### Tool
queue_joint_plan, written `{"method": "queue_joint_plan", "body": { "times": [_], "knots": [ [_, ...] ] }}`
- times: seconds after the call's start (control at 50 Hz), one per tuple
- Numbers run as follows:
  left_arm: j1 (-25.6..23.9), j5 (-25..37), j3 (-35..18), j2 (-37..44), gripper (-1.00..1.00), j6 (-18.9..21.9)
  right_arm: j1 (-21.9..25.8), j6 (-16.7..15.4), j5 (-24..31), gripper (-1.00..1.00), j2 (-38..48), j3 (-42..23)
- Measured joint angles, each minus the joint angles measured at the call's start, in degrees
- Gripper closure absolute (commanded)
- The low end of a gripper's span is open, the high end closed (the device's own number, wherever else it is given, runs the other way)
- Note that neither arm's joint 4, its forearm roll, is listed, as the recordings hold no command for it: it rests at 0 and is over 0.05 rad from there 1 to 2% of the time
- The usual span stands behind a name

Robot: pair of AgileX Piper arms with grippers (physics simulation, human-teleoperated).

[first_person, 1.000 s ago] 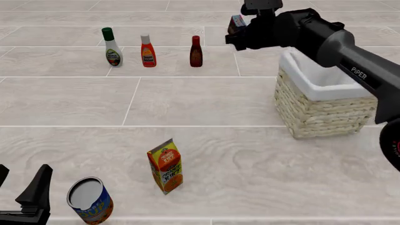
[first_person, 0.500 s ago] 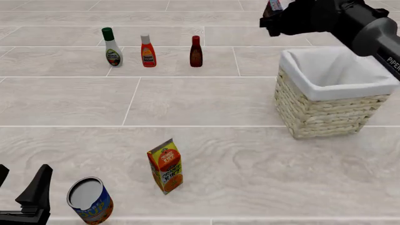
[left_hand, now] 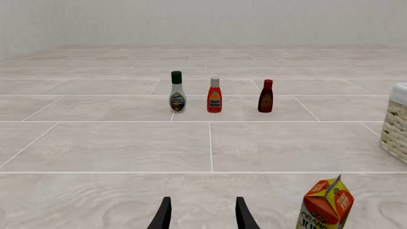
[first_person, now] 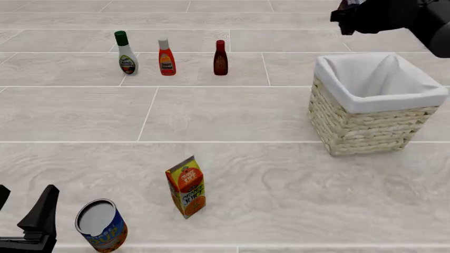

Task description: Pick the chocolate pudding and place it in the basket.

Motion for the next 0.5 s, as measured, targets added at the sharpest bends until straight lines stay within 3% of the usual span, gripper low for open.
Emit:
{"method": "queue_joint_plan", "body": {
  "times": [0.5],
  "knots": [
    [0.00,0.00,0.00,0.00,-1.00,0.00,-9.58,0.69,1.08,1.00,4.40,-3.75]
  ]
}}
